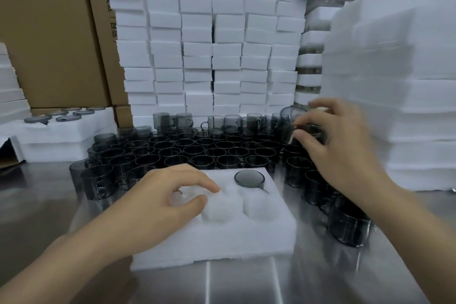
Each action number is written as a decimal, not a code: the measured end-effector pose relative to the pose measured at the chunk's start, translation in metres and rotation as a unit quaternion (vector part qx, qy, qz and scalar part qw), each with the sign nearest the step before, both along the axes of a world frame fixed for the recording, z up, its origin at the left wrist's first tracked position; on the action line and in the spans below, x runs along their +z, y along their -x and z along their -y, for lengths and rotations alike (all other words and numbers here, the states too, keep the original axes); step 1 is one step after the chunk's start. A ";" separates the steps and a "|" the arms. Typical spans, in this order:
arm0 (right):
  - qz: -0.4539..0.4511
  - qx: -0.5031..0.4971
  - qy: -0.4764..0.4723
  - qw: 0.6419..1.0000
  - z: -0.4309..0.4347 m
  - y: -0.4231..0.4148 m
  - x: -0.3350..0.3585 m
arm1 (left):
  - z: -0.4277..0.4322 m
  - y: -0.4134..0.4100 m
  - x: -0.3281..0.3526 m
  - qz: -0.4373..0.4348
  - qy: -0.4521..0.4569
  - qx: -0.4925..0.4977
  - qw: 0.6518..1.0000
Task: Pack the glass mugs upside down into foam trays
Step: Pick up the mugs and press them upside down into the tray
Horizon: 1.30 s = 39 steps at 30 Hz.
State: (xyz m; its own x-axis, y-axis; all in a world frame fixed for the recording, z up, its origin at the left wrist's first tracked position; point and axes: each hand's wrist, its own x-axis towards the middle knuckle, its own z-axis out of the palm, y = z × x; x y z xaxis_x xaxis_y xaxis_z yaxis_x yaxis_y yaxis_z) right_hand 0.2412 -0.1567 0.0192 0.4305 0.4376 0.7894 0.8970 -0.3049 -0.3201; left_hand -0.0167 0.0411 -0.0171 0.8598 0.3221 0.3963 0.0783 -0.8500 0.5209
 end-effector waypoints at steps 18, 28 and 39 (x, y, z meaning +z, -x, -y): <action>0.043 0.312 -0.004 0.949 -0.030 0.090 -0.030 | 0.011 -0.001 0.008 0.192 -0.057 0.025 0.979; 0.004 0.295 -0.132 0.946 -0.026 0.100 -0.019 | 0.021 0.004 0.019 0.339 -0.118 0.048 0.932; -0.009 0.315 -0.186 0.931 -0.021 0.111 -0.014 | 0.029 0.003 0.016 0.384 -0.166 0.071 0.905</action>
State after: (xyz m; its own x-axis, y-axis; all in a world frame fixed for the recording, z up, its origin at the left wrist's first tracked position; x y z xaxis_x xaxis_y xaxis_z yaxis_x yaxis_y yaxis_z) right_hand 0.1302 -0.1352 0.0051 0.1956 0.3049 0.9321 0.8535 0.4151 -0.3149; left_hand -0.0200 0.0117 -0.0011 0.2489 0.1600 0.9552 -0.0785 -0.9797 0.1845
